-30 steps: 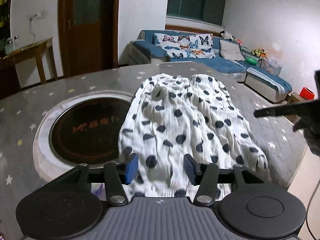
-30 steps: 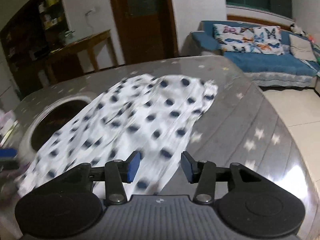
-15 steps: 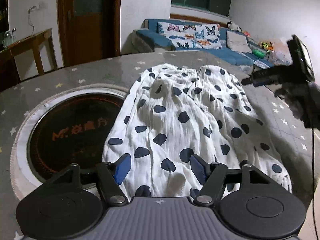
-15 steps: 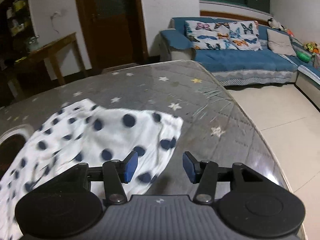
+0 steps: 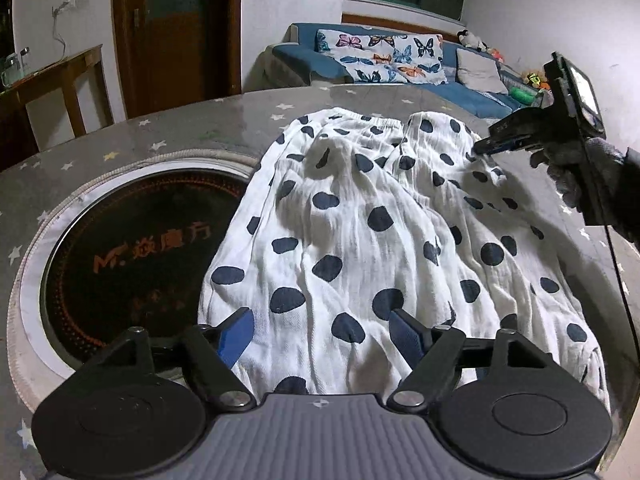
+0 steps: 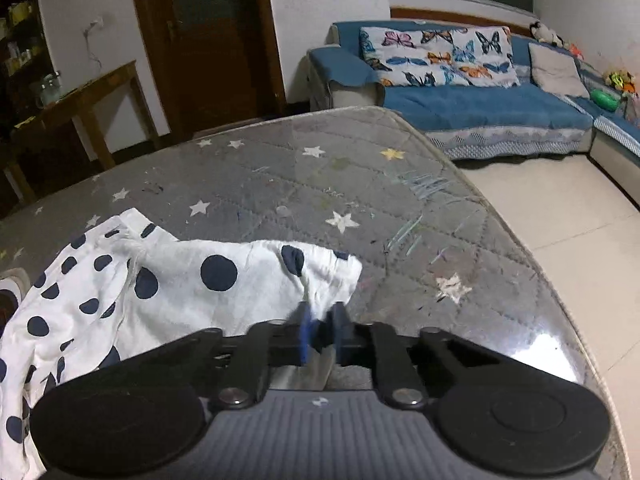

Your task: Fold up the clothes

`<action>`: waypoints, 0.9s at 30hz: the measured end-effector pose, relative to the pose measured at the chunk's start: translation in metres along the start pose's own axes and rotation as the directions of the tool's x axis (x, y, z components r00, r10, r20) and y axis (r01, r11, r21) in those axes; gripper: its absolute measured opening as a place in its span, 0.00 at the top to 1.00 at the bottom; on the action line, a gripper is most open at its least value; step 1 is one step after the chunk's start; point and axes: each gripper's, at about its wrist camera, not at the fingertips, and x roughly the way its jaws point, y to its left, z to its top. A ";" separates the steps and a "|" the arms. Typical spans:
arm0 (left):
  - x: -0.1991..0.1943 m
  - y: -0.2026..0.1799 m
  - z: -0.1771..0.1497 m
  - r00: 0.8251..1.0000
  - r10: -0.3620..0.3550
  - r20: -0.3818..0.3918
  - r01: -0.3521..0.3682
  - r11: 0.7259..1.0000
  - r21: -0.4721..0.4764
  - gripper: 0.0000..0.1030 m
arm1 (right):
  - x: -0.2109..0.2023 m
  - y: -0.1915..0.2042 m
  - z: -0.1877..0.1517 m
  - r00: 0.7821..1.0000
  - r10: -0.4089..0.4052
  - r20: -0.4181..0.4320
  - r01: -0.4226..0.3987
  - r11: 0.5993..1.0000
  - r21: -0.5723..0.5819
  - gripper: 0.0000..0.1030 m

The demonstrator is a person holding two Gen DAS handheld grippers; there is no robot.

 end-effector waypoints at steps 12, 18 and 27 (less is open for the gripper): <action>0.005 0.003 -0.005 1.000 -0.005 -0.009 0.005 1.000 0.001 0.25 | -0.029 -0.013 0.012 0.970 -0.231 0.070 0.235 0.970 -0.056 0.90; 0.005 0.003 -0.005 1.000 -0.011 -0.005 0.011 1.000 -0.004 0.24 | -0.038 0.028 0.023 0.996 -0.030 0.085 0.041 0.992 -0.123 0.75; 0.005 0.004 -0.004 1.000 -0.018 -0.004 0.018 1.000 -0.013 0.22 | -0.010 0.081 0.038 0.997 0.052 0.062 -0.039 0.979 -0.199 0.60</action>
